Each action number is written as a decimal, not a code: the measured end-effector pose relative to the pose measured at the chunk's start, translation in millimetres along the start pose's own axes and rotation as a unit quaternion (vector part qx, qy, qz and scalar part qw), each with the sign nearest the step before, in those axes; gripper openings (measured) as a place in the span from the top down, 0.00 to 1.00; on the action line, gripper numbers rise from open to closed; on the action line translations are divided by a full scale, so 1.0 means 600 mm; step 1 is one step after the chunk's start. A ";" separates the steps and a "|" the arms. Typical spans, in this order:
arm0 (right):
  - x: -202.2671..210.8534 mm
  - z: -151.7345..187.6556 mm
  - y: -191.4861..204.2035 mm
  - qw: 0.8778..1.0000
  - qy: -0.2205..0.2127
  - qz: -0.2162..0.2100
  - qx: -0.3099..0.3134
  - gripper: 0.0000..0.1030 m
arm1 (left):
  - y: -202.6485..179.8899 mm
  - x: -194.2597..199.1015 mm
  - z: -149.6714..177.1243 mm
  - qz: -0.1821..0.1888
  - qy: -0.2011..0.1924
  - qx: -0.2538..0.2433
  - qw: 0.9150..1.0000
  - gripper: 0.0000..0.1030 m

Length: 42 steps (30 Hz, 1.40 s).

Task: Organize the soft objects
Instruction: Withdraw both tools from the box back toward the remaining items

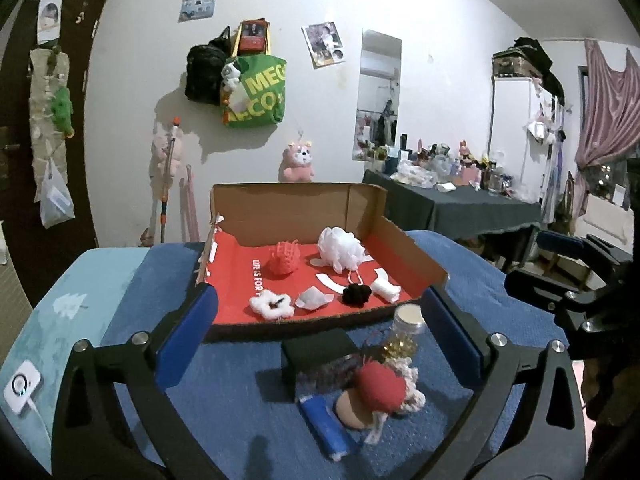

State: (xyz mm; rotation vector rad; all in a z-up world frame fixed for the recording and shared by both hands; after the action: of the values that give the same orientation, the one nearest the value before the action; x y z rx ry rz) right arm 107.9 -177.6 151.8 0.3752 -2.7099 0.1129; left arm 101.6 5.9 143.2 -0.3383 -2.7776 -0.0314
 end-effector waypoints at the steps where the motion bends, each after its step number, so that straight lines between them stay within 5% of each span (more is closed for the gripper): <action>1: 0.008 0.007 0.003 1.000 -0.004 0.004 0.000 0.00 | -0.002 0.005 0.006 -0.004 -0.003 -0.001 1.000 0.00; 11: 0.037 0.082 0.015 0.999 -0.013 0.026 -0.022 0.00 | -0.014 0.017 0.075 -0.026 0.014 0.007 1.000 0.00; 25: -0.005 0.181 0.012 0.997 0.046 0.030 -0.045 0.00 | -0.015 -0.018 0.156 -0.022 0.079 0.021 0.996 0.00; 42: -0.052 0.231 0.005 0.994 0.094 0.023 -0.059 0.00 | -0.005 -0.053 0.208 -0.023 0.134 0.035 0.990 0.00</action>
State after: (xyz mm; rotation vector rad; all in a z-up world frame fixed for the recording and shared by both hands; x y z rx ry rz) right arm 81.9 -185.3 12.2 0.2543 -2.5251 -0.0001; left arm 88.6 3.2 15.2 -0.2329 -2.5134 0.0099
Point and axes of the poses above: each gripper's, at about its wrist camera, not at the fingertips, and x roughly against the way its jaws point, y to its left, z to its underside, the point moved 7 cm from there along -x, roughly the way its jaws point, and after that the axes turned 3 degrees about -x, right-handed, at the moved point
